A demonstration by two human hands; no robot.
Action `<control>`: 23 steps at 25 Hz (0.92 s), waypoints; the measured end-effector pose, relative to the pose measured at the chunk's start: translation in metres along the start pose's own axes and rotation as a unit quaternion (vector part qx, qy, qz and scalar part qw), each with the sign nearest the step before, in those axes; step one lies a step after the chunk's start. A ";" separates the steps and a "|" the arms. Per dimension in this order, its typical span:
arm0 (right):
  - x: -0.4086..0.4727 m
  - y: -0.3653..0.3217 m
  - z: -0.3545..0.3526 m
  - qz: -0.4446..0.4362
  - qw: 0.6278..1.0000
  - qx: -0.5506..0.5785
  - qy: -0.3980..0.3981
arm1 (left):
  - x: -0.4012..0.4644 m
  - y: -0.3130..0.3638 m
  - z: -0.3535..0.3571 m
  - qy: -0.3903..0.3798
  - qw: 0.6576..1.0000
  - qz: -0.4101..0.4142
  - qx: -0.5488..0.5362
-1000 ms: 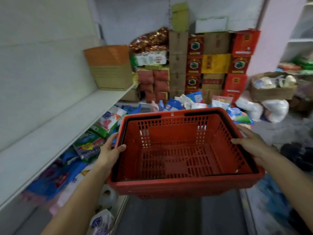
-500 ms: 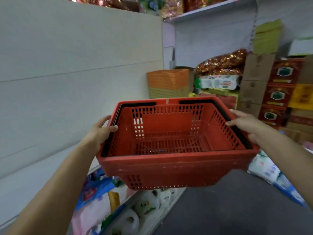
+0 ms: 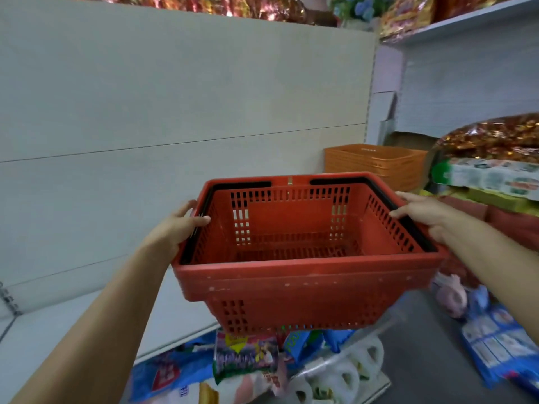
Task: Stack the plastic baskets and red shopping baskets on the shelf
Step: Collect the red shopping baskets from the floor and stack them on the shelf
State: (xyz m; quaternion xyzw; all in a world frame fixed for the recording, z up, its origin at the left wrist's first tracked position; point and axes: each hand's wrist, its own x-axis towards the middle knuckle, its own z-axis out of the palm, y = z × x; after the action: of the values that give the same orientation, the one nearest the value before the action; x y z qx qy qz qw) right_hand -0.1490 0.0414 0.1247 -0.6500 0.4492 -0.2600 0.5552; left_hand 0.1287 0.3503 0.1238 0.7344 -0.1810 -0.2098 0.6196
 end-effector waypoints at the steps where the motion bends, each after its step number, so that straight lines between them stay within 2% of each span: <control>1: 0.013 -0.007 0.003 0.000 1.000 -0.011 -0.014 | 0.005 0.003 0.002 -0.002 1.000 -0.003 0.019; 5: 0.057 -0.036 0.016 0.007 0.992 -0.082 -0.100 | 0.009 0.015 0.011 0.009 0.997 -0.011 0.081; 7: 0.072 -0.046 0.020 0.009 0.985 -0.114 -0.132 | 0.001 0.013 0.017 0.079 0.988 0.048 0.127; 8: 0.077 -0.049 0.022 0.007 0.982 -0.124 -0.145 | -0.009 0.008 0.022 0.138 0.967 0.119 0.176; 9: 0.081 -0.052 0.023 0.007 0.979 -0.134 -0.154 | -0.022 0.001 0.032 0.188 0.932 0.207 0.230; 11: 0.091 -0.055 0.024 0.004 0.975 -0.165 -0.152 | -0.049 -0.010 0.059 0.193 0.845 0.346 0.360; 13: 0.098 -0.054 0.027 -0.061 0.978 -0.155 -0.126 | -0.057 -0.021 0.078 0.166 0.748 0.386 0.514; 14: 0.098 -0.053 0.028 -0.145 0.972 -0.160 -0.087 | -0.057 -0.025 0.084 0.167 0.720 0.378 0.557; 16: 0.077 -0.053 0.027 -0.371 0.916 -0.149 -0.022 | -0.054 -0.027 0.086 0.187 0.709 0.359 0.577; 18: 0.034 -0.041 0.031 -0.543 0.819 -0.178 -0.059 | -0.054 -0.028 0.088 0.205 0.701 0.369 0.575; 19: 0.017 -0.027 0.035 -0.594 0.765 -0.238 -0.075 | -0.053 -0.031 0.090 0.218 0.697 0.379 0.568; 21: 0.000 0.007 0.048 -0.661 0.661 -0.350 -0.052 | -0.056 -0.040 0.100 0.249 0.709 0.390 0.532; 22: 0.001 0.022 0.053 -0.679 0.629 -0.377 -0.035 | -0.059 -0.047 0.106 0.266 0.712 0.396 0.515; 23: 0.005 0.033 0.055 -0.689 0.613 -0.386 -0.014 | -0.061 -0.055 0.110 0.276 0.707 0.406 0.510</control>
State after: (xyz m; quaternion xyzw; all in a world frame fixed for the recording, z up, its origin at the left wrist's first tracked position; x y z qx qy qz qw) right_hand -0.1105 0.0642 0.0787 -0.9260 -0.0799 -0.3596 -0.0832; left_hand 0.0187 0.2994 0.0590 0.8192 -0.3621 0.3979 0.1985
